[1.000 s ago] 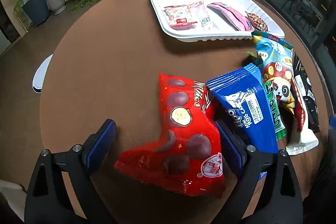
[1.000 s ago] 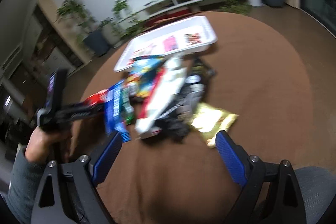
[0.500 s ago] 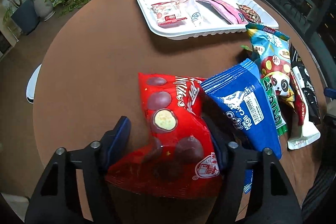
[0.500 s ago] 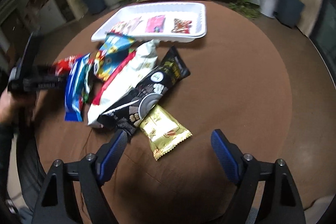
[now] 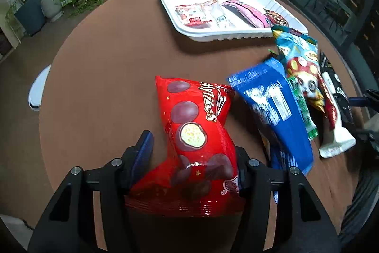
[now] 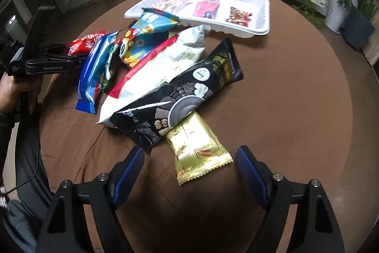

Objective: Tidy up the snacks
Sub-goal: 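Hold the Maltesers bag with the left gripper while the right gripper grasps the gold packet, then lift both packets and carry them over the white tray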

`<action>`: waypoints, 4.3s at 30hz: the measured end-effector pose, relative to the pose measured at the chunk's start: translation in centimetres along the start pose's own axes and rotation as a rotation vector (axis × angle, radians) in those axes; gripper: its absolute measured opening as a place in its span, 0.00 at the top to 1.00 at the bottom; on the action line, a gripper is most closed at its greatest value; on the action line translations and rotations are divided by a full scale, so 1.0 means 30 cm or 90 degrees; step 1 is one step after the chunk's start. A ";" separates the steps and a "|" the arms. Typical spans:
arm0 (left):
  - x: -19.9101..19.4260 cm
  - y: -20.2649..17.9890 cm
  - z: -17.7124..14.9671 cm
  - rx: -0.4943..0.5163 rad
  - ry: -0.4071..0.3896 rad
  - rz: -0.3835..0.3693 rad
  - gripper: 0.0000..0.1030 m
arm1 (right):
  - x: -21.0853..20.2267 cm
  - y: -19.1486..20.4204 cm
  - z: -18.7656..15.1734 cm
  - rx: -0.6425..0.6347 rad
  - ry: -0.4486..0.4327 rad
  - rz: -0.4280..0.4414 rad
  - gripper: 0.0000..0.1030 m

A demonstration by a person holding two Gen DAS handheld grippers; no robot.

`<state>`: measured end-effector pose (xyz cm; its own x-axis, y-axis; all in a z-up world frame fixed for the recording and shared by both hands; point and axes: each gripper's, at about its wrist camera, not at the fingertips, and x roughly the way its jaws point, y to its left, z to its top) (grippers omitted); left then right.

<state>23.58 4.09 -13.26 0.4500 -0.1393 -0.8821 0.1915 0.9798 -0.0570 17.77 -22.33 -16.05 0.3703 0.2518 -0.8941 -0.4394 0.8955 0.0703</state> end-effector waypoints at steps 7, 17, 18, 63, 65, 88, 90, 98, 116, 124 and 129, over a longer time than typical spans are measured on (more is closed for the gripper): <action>-0.061 -0.036 -0.099 -0.020 -0.005 -0.026 0.47 | 0.049 -0.002 0.040 -0.054 0.034 -0.016 0.29; -0.082 -0.082 -0.147 -0.026 -0.016 -0.026 0.47 | 0.038 0.055 0.050 -0.141 0.066 -0.013 0.56; -0.091 -0.078 -0.154 -0.028 -0.019 -0.026 0.47 | 0.037 0.063 0.053 -0.144 0.071 -0.012 0.59; -0.275 0.102 0.101 -0.108 -0.145 -0.042 0.75 | -0.300 -0.428 0.156 0.320 -0.210 0.044 0.69; -0.231 0.105 0.114 -0.093 -0.101 -0.050 0.75 | -0.293 -0.434 0.187 0.319 -0.208 0.045 0.69; -0.149 0.058 -0.166 0.053 0.071 0.028 0.50 | -0.201 -0.296 0.141 0.256 -0.164 0.073 0.69; -0.161 0.068 -0.159 0.045 0.043 0.018 0.54 | -0.199 -0.295 0.138 0.257 -0.164 0.073 0.69; -0.246 0.121 -0.167 -0.032 -0.048 -0.026 0.62 | -0.180 -0.285 0.114 0.255 -0.152 0.073 0.69; -0.365 0.072 0.108 -0.061 -0.165 -0.068 0.62 | -0.299 -0.371 0.197 0.283 -0.214 0.032 0.69; -0.353 0.026 0.399 -0.048 -0.191 -0.091 0.62 | -0.342 -0.291 0.445 0.223 -0.260 0.043 0.69; -0.279 -0.025 0.563 -0.019 -0.182 -0.069 0.62 | -0.258 -0.221 0.593 0.190 -0.240 0.062 0.69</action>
<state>34.41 2.11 2.06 0.6566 -0.2734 -0.7030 0.2276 0.9604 -0.1609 32.37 -23.71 -1.73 0.6331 0.4062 -0.6589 -0.2539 0.9131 0.3189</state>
